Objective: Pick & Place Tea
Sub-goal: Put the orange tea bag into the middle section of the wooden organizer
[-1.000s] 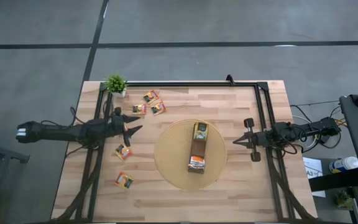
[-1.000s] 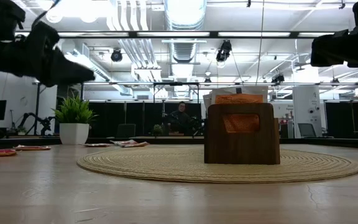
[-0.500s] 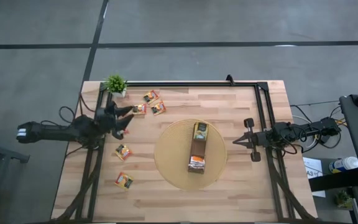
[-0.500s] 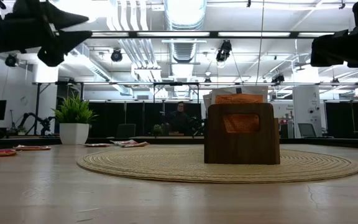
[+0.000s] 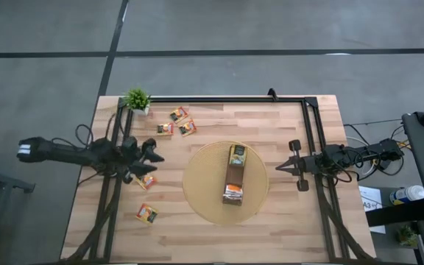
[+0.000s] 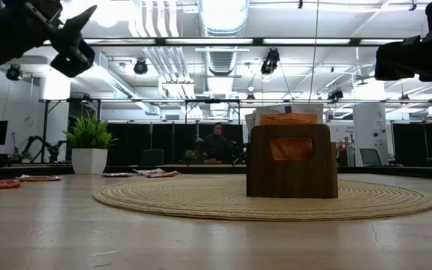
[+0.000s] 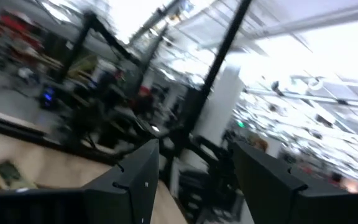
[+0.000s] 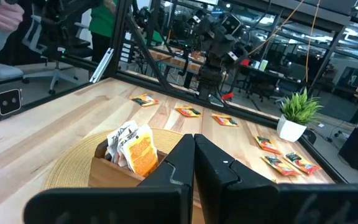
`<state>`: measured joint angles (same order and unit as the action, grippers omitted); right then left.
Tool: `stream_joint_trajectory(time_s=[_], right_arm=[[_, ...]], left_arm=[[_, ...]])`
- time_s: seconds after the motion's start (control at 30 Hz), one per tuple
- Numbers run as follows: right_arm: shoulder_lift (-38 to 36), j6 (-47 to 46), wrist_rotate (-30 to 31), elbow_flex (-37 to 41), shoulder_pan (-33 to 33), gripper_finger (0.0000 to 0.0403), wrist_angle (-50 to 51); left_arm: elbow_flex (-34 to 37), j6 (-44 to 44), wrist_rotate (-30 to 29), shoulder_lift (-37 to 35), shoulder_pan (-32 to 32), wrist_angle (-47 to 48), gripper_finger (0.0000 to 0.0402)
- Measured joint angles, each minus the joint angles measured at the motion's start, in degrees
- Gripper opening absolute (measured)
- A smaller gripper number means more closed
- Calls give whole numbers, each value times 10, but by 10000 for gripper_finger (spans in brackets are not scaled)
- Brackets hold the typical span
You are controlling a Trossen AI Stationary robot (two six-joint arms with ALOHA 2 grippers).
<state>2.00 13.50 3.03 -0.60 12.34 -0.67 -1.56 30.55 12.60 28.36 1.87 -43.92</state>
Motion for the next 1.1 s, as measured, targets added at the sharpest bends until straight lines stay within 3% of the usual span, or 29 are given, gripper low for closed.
stream_joint_trajectory(time_s=[0.33, 0.87, 1.0, 1.1], right_arm=[[0, 0, 0, 0, 0, 8, 0], [0, 0, 0, 0, 0, 8, 0], [0, 0, 0, 0, 0, 8, 0], [0, 0, 0, 0, 0, 8, 0]], left_arm=[[0, -30, -6, 79, 106, -133, 202], [-69, -190, 34, 150, 268, -130, 202], [-95, -188, 0, 170, 283, -69, 202], [-140, -148, -103, 187, 299, 61, 202]])
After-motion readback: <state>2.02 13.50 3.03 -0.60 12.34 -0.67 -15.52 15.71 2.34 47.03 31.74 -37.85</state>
